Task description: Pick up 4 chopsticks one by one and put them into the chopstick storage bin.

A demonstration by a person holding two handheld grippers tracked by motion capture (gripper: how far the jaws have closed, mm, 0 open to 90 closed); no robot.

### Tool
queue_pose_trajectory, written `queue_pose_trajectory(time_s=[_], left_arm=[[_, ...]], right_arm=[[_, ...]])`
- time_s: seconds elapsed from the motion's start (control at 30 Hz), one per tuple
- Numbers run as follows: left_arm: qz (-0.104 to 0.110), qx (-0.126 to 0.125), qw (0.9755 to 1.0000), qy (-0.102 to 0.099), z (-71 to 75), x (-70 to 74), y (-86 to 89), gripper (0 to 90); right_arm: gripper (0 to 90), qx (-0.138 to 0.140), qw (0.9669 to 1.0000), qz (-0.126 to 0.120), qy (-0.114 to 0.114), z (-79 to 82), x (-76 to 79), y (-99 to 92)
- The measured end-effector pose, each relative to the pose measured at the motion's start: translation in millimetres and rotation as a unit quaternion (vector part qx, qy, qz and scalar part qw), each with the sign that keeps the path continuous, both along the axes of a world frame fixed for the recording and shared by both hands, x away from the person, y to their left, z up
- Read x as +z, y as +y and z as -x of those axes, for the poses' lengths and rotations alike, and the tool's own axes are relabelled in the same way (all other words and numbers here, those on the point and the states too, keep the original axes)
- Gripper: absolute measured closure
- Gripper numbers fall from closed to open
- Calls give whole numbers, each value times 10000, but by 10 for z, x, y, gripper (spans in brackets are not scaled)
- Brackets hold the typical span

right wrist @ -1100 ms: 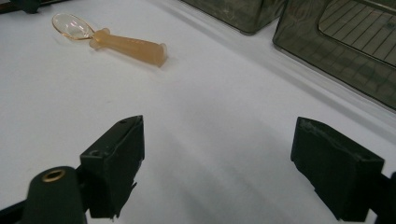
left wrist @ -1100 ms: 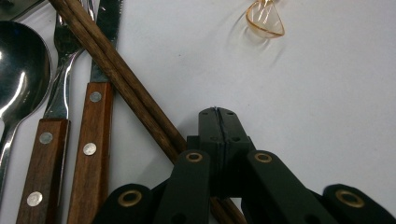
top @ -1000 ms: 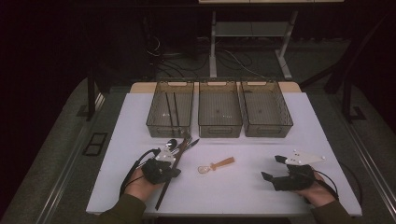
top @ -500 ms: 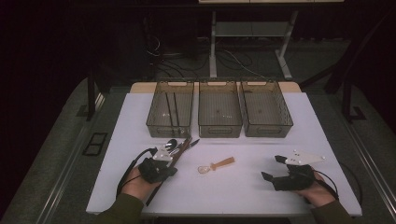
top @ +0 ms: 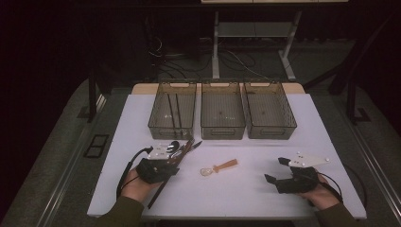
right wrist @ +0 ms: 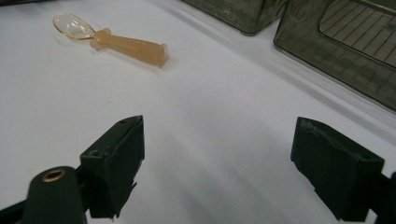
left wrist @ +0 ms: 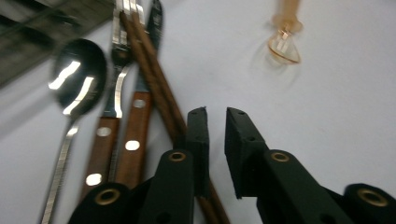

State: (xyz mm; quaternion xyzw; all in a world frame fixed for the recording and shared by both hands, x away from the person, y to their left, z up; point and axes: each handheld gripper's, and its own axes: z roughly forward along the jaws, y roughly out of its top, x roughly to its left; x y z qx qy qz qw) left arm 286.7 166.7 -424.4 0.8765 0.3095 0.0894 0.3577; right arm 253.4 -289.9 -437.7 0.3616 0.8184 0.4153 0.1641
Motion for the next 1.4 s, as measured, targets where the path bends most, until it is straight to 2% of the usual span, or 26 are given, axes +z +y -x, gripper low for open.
queue_pose_trajectory(time_s=[0.17, 0.33, 0.5, 0.7, 0.93, 1.07, 1.4], left_arm=[[-52, 272, 9996, -89, -34, -6, 89, 752], [-80, 368, 9993, 7, -66, -50, 111, 748], [-112, 339, 9994, 48, -80, -74, 91, 748], [8, 405, 9991, 112, -87, -88, 97, 743], [41, 404, 9991, 145, -89, -95, 92, 736], [3, 324, 9994, 119, -99, -100, 93, 733], [-2, 348, 9993, 146, -100, -105, 86, 734]], right_arm=[[177, -17, 10000, -6, 2, 5, 1, 7], [177, 8, 10000, 1, -4, 4, 0, 13], [177, 14, 10000, 13, 13, 4, -2, 17], [176, 13, 10000, 25, 4, 6, -4, 22], [177, 18, 10000, 23, 4, 6, -4, 23], [177, 16, 10000, 30, 1, 6, -4, 23], [177, 17, 10000, 41, -5, 7, -3, 23]])
